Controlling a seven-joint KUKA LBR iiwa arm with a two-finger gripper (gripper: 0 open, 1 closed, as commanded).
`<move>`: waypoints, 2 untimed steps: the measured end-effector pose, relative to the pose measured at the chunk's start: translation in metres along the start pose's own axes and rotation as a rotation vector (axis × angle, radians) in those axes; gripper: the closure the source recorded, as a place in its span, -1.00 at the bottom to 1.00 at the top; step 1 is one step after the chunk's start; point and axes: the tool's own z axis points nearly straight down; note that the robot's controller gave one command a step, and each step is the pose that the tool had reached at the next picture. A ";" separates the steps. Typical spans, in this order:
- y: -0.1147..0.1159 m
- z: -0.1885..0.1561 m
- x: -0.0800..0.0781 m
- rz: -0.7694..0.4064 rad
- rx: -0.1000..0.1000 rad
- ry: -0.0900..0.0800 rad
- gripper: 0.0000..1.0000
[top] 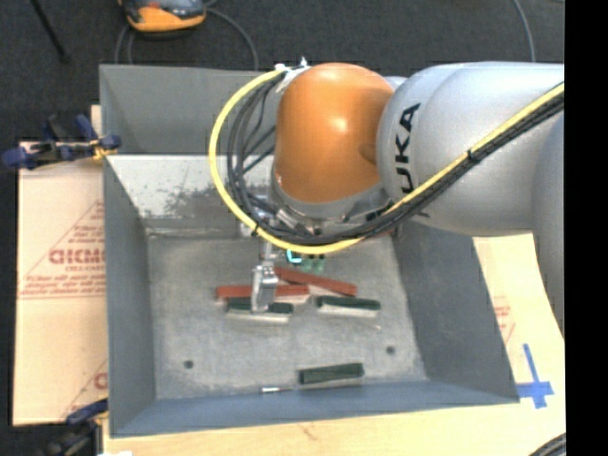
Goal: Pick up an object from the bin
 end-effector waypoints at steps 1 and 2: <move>-0.001 -0.004 -0.002 0.003 -0.001 -0.007 -1.00; -0.008 0.040 0.001 -0.043 -0.001 -0.015 -1.00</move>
Offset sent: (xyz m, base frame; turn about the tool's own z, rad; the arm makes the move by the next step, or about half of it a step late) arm -0.0153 -0.0262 -0.1537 -0.1503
